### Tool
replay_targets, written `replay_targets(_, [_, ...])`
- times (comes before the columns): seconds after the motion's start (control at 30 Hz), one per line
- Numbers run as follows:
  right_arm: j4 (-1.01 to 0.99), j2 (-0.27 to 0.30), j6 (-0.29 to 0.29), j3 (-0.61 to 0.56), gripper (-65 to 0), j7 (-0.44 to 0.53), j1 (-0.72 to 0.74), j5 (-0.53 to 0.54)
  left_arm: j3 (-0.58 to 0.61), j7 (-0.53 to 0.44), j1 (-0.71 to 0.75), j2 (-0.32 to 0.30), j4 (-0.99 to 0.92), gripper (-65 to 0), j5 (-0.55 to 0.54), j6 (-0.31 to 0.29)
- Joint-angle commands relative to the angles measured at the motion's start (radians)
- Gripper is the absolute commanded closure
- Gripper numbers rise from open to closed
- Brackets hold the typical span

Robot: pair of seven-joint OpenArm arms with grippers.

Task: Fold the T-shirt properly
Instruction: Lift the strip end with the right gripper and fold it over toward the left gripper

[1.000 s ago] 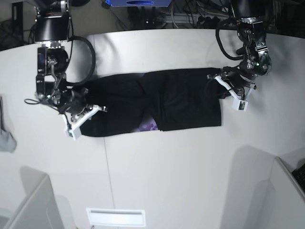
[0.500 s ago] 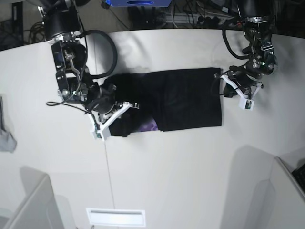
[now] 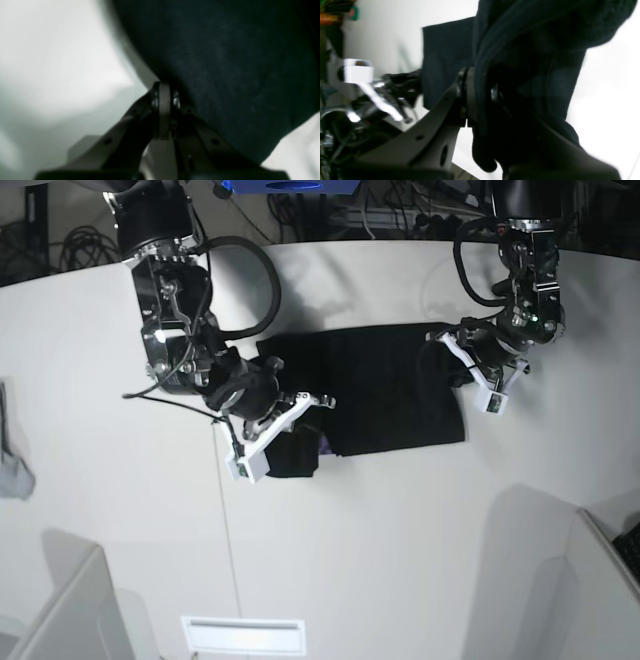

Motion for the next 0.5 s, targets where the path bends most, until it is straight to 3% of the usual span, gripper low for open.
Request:
replay_targets(0.0, [0.037,-0.009,0.006,0.001,0.0,0.021,0.016,0.013,-0.004,0.001,-0.006,-0.006,0.014,0.0,0.001,-0.006])
replay_targets(0.23, [0.059,-0.022,0.006,0.0,0.0,0.021,0.021,0.013,-0.001,0.004,-0.061,0.013,0.008,0.0,0.001,-0.006])
replay_targets(0.33, [0.059,-0.035,0.006,0.0,0.0,0.024,0.016,0.013,0.055,0.004,-0.089,0.009,0.006,0.0,0.001,-0.004])
replay_targets(0.47, [0.057,-0.036,0.006,0.0,0.0,0.028,0.024,0.011,0.134,0.004,-0.116,0.01,0.008,0.0,0.001,0.069])
